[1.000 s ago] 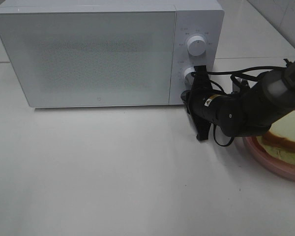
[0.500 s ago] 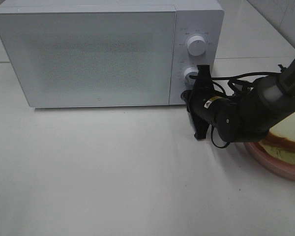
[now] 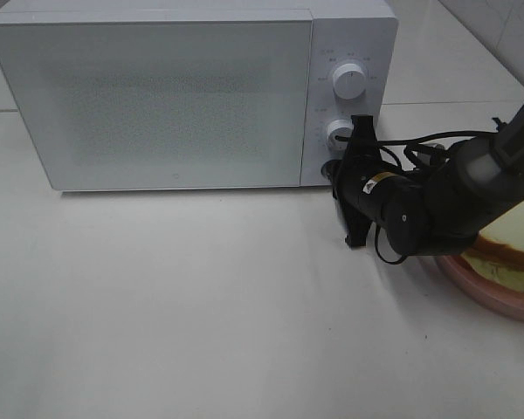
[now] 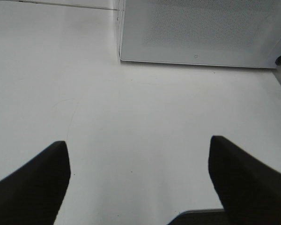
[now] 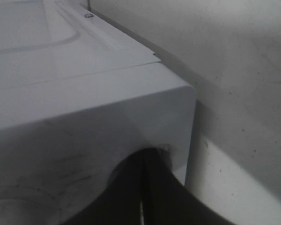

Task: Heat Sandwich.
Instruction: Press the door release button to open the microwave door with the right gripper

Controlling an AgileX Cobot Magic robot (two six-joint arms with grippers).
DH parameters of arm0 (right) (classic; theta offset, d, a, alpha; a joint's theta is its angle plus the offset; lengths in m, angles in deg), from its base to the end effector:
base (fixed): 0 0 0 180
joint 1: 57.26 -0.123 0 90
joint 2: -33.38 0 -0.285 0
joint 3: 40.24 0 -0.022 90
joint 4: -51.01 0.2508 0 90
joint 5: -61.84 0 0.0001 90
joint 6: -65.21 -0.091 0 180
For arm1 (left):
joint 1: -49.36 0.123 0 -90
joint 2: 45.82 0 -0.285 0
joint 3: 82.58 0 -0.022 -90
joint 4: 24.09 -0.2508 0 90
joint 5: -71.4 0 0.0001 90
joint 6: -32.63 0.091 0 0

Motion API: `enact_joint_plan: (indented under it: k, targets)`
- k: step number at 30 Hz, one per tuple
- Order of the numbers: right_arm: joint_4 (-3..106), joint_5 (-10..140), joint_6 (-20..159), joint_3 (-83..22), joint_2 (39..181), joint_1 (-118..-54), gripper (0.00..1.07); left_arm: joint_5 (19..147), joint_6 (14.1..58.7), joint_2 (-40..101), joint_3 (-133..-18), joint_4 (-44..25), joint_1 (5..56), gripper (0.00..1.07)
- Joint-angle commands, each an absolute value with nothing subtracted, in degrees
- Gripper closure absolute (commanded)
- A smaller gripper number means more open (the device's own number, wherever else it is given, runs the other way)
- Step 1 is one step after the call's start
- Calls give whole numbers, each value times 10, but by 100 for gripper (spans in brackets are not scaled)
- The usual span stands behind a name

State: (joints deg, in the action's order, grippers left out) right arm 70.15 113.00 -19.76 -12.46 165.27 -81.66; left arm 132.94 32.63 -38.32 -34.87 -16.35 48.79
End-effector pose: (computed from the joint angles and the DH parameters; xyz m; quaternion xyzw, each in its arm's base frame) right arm 0.3562 0.1361 0.0773 0.5420 0.6103 0.4445 0.3691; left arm -0.0085 -0.0107 0.2809 0.0080 0.8495 -0.0700 0.5228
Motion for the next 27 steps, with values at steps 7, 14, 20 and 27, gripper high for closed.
enact_joint_plan:
  k: [7,14,20,27]
  targets:
    - [737,1235,-177,-195,1653,-801,107,1324,326,-396,-348,-161,487,30]
    - [740,1223,-167,-207,1653,-800,107,1324,326,-396,-348,-161,487,30]
    - [739,1219,-167,-207,1653,-800,107,1324,326,-396,-348,-161,487,30]
    - [731,1219,-167,-207,1652,-800,107,1324,326,-396,-348,-161,487,30]
